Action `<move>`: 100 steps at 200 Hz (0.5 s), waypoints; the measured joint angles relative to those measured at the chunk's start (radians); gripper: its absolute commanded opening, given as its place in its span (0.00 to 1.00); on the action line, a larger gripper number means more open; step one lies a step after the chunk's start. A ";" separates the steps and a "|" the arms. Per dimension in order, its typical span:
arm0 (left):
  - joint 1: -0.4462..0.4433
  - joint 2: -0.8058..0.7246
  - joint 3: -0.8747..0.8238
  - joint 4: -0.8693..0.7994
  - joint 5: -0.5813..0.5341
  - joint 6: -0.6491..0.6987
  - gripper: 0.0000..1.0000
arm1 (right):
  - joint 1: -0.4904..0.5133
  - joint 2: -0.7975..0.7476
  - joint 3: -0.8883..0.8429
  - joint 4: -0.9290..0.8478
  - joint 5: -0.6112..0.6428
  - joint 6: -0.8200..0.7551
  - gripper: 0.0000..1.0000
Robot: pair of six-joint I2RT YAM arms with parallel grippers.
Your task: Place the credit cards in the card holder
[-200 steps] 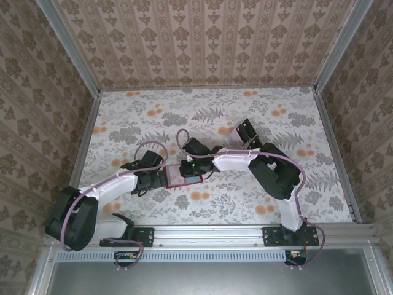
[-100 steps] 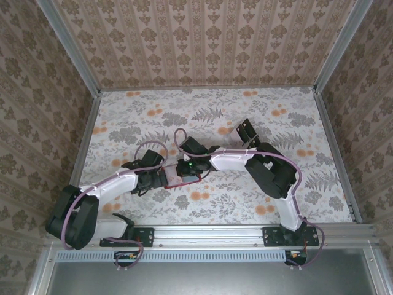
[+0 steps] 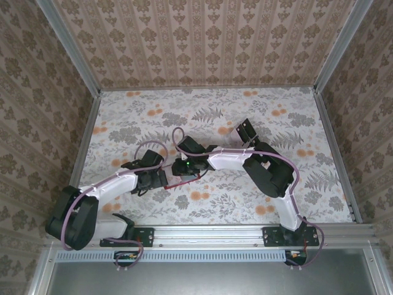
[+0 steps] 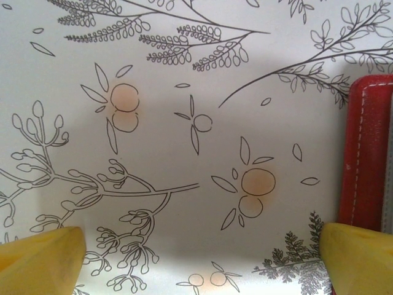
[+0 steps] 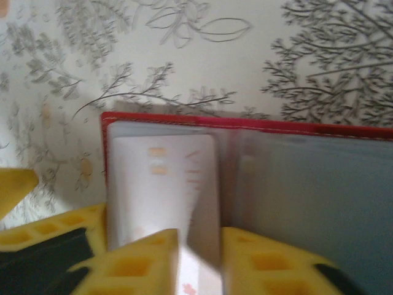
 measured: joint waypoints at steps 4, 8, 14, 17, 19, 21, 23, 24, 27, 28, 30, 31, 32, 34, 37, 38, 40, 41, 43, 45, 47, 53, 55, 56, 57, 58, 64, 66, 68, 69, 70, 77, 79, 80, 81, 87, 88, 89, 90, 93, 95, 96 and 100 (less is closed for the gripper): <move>0.000 -0.007 0.000 -0.002 0.000 0.000 1.00 | 0.000 -0.006 -0.004 0.002 0.000 -0.001 0.36; 0.001 -0.016 0.000 -0.005 0.000 0.001 1.00 | 0.000 -0.013 -0.008 0.003 0.000 -0.004 0.36; 0.002 -0.030 0.000 -0.009 0.000 0.001 1.00 | 0.000 -0.027 -0.018 0.005 0.001 -0.005 0.36; 0.002 -0.038 0.000 -0.011 0.000 0.002 1.00 | -0.001 -0.034 -0.023 0.005 0.001 -0.004 0.36; 0.004 -0.045 0.000 -0.013 0.000 0.002 1.00 | -0.002 -0.039 -0.026 0.005 0.002 -0.004 0.36; 0.005 -0.050 0.000 -0.014 0.000 0.003 1.00 | -0.002 -0.043 -0.028 0.005 0.001 -0.005 0.36; 0.006 -0.056 0.000 -0.016 0.000 0.003 1.00 | -0.003 -0.048 -0.032 0.005 0.001 -0.005 0.36; 0.006 -0.058 0.000 -0.016 0.000 0.003 1.00 | -0.004 -0.050 -0.032 0.005 0.001 -0.005 0.36; 0.008 -0.066 0.000 -0.018 0.000 0.003 1.00 | -0.006 -0.057 -0.039 0.005 0.001 -0.005 0.36; 0.008 -0.070 0.000 -0.018 0.000 0.004 1.00 | -0.006 -0.059 -0.039 0.005 0.001 -0.005 0.36; 0.009 -0.073 0.000 -0.019 0.000 0.004 1.00 | -0.007 -0.063 -0.042 0.005 0.001 -0.005 0.35; 0.010 -0.077 0.000 -0.020 0.000 0.004 1.00 | -0.007 -0.065 -0.044 0.005 0.001 -0.005 0.35; 0.010 -0.079 0.000 -0.020 0.000 0.004 1.00 | -0.008 -0.068 -0.046 0.006 0.002 -0.005 0.35; 0.013 -0.084 0.000 -0.021 0.000 0.004 1.00 | -0.008 -0.072 -0.050 0.006 0.001 -0.006 0.35; 0.014 -0.090 0.000 -0.023 0.000 0.004 1.00 | -0.010 -0.077 -0.053 0.006 0.001 -0.007 0.34; 0.014 -0.092 0.000 -0.024 0.000 0.004 1.00 | -0.010 -0.079 -0.055 0.006 0.001 -0.008 0.34; 0.014 -0.095 0.000 -0.024 0.000 0.004 1.00 | -0.011 -0.083 -0.058 0.007 0.002 -0.008 0.34; 0.014 -0.098 0.000 -0.025 0.000 0.004 1.00 | -0.012 -0.084 -0.059 0.007 0.002 -0.008 0.34; 0.014 -0.101 0.000 -0.026 0.000 0.004 1.00 | -0.013 -0.087 -0.062 0.007 0.001 -0.008 0.34; 0.015 -0.103 0.000 -0.027 0.000 0.004 1.00 | -0.015 -0.090 -0.065 0.008 0.001 -0.009 0.33; 0.016 -0.106 0.000 -0.028 0.000 0.004 1.00 | -0.017 -0.092 -0.068 0.010 0.002 -0.009 0.33; 0.019 -0.111 0.000 -0.032 0.000 0.004 1.00 | -0.023 -0.097 -0.078 0.011 0.002 -0.011 0.32; 0.019 -0.113 0.000 -0.032 -0.001 0.004 1.00 | -0.024 -0.098 -0.080 0.013 0.002 -0.010 0.31; 0.019 -0.113 0.000 -0.033 -0.001 0.004 1.00 | -0.026 -0.099 -0.082 0.013 0.002 -0.011 0.31; 0.019 -0.113 0.000 -0.033 -0.001 0.004 1.00 | -0.027 -0.099 -0.084 0.013 0.002 -0.011 0.31; 0.019 -0.114 0.000 -0.034 -0.001 0.004 1.00 | -0.029 -0.100 -0.086 0.014 0.002 -0.012 0.31; 0.019 -0.114 0.000 -0.035 -0.001 0.004 1.00 | -0.035 -0.100 -0.098 0.017 0.002 -0.012 0.29; 0.019 -0.114 0.000 -0.035 -0.002 0.004 1.00 | -0.038 -0.100 -0.103 0.018 0.003 -0.013 0.29; 0.019 -0.114 0.000 -0.035 -0.002 0.004 1.00 | -0.040 -0.101 -0.106 0.019 0.003 -0.012 0.28; 0.019 -0.114 0.000 -0.036 -0.002 0.004 1.00 | -0.042 -0.101 -0.109 0.020 0.005 -0.012 0.28; 0.019 -0.114 0.000 -0.036 -0.003 0.004 1.00 | -0.042 -0.101 -0.111 0.020 0.005 -0.012 0.28; 0.019 -0.114 0.000 -0.037 -0.003 0.004 1.00 | -0.048 -0.101 -0.129 0.019 0.010 -0.013 0.26; 0.019 -0.114 0.000 -0.038 -0.003 0.004 1.00 | -0.050 -0.101 -0.135 0.019 0.011 -0.013 0.26; 0.019 -0.114 0.000 -0.038 -0.003 0.004 1.00 | -0.051 -0.101 -0.137 0.019 0.011 -0.013 0.26; 0.019 -0.114 0.000 -0.038 -0.003 0.004 1.00 | -0.052 -0.101 -0.141 0.019 0.013 -0.013 0.26; 0.020 -0.114 0.000 -0.039 -0.004 0.004 1.00 | -0.055 -0.101 -0.156 0.019 0.014 -0.013 0.25; 0.021 -0.114 0.000 -0.039 -0.004 0.004 1.00 | -0.056 -0.101 -0.158 0.020 0.015 -0.013 0.25; 0.021 -0.114 0.000 -0.039 -0.004 0.004 1.00 | -0.057 -0.101 -0.162 0.022 0.014 -0.012 0.24; 0.021 -0.114 0.000 -0.039 -0.004 0.004 1.00 | -0.058 -0.101 -0.164 0.024 0.014 -0.012 0.24; 0.021 -0.114 0.000 -0.039 -0.004 0.004 1.00 | -0.061 -0.101 -0.169 0.030 0.013 -0.013 0.24; 0.021 -0.114 0.000 -0.039 -0.004 0.004 1.00 | -0.062 -0.103 -0.172 0.035 0.013 -0.012 0.23; 0.021 -0.114 0.000 -0.039 -0.004 0.004 1.00 | -0.062 -0.103 -0.172 0.036 0.013 -0.012 0.23; 0.022 -0.114 0.000 -0.039 -0.004 0.004 1.00 | -0.063 -0.107 -0.177 0.043 0.014 -0.013 0.23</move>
